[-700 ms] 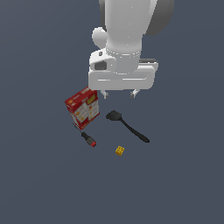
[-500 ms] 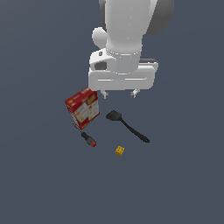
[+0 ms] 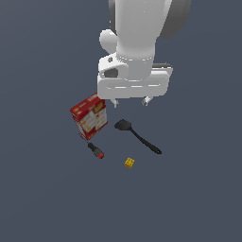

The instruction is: Pick up a designated object from a clutter of objects.

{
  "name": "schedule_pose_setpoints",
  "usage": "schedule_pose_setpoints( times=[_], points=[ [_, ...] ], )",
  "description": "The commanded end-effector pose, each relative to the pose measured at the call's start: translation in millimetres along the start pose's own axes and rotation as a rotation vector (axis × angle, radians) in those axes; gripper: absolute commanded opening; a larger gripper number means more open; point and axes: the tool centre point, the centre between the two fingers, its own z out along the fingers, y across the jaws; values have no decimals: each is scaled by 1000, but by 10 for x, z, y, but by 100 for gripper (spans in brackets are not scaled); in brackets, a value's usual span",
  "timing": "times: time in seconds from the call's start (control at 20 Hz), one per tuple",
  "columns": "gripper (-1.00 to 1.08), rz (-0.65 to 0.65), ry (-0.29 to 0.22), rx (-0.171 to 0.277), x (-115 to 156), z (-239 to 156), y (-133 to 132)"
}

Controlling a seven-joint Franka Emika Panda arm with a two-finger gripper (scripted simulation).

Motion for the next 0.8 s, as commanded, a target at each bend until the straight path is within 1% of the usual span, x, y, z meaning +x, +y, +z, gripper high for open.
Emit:
schedule_pose_setpoints(
  times=[0.0, 0.35, 0.75],
  points=[
    [100, -1, 0, 0, 1, 4, 2],
    [100, -42, -1, -4, 9, 160, -31],
    [100, -167, -4, -12, -1, 631, -134]
  ],
)
